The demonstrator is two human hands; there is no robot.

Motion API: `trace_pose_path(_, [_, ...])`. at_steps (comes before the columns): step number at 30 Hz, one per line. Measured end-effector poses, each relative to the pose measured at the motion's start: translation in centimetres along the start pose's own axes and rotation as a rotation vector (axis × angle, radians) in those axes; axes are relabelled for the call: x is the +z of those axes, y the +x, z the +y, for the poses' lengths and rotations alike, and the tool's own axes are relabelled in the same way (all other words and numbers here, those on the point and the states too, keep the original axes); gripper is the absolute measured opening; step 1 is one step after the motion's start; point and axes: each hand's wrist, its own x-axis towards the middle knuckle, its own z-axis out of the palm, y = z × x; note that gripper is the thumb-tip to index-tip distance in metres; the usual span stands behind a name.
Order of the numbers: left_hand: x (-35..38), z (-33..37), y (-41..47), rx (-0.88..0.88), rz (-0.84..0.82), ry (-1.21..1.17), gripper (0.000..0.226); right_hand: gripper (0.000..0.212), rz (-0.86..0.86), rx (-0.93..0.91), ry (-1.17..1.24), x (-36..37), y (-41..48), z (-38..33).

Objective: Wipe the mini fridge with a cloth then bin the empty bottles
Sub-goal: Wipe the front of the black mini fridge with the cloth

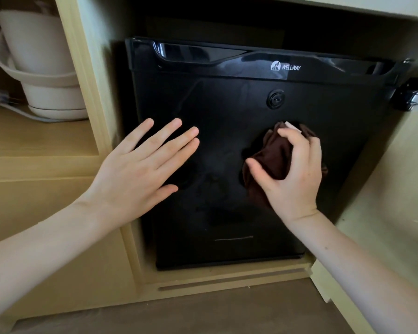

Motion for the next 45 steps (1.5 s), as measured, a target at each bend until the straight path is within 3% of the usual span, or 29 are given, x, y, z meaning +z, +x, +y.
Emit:
trace_pose_path(7, [-0.6, -1.8, -1.2, 0.016, -0.045, 0.039, 0.099, 0.055, -0.133, -0.271, -0.131, 3.9, -4.4, -2.5])
trace_pose_path(10, [-0.6, -1.8, -1.1, 0.018, -0.037, 0.04, 0.098, 0.058, -0.203, -0.31, -0.082, 3.2, -4.3, -1.8])
trace_pose_path(15, [-0.5, -1.6, -1.3, 0.006, -0.023, 0.033, 0.096, 0.058, -0.051, -0.214, -0.013, 3.0, -1.7, -2.2])
trace_pose_path(19, [-0.8, -1.7, -1.2, 0.02, -0.042, 0.048, 0.097, 0.051, 0.0, -0.269, -0.074, 4.3, -1.3, -3.3])
trace_pose_path(25, [-0.9, -1.4, -1.1, 0.022, -0.052, 0.047, 0.098, 0.042, -0.199, -0.456, -0.157, 4.9, -5.8, -2.8])
trace_pose_path(28, [-1.1, -1.6, -1.0, 0.016, -0.052, 0.039, 0.097, 0.04, -0.204, -0.395, -0.086, 4.2, -4.7, -2.9])
trace_pose_path(35, [-0.6, -1.6, -1.2, 0.02, -0.037, 0.029, 0.098, 0.045, 0.066, -0.088, 0.063, 3.9, 0.8, -4.4])
trace_pose_path(42, [-1.0, -1.5, -1.1, 0.021, -0.055, 0.023, 0.096, 0.04, -0.2, -0.315, -0.063, 4.9, -5.8, -3.4])
trace_pose_path(45, [-1.1, -1.5, -1.1, 0.015, -0.063, 0.024, 0.096, 0.04, -0.257, -0.317, -0.07, 4.8, -6.0, -2.8])
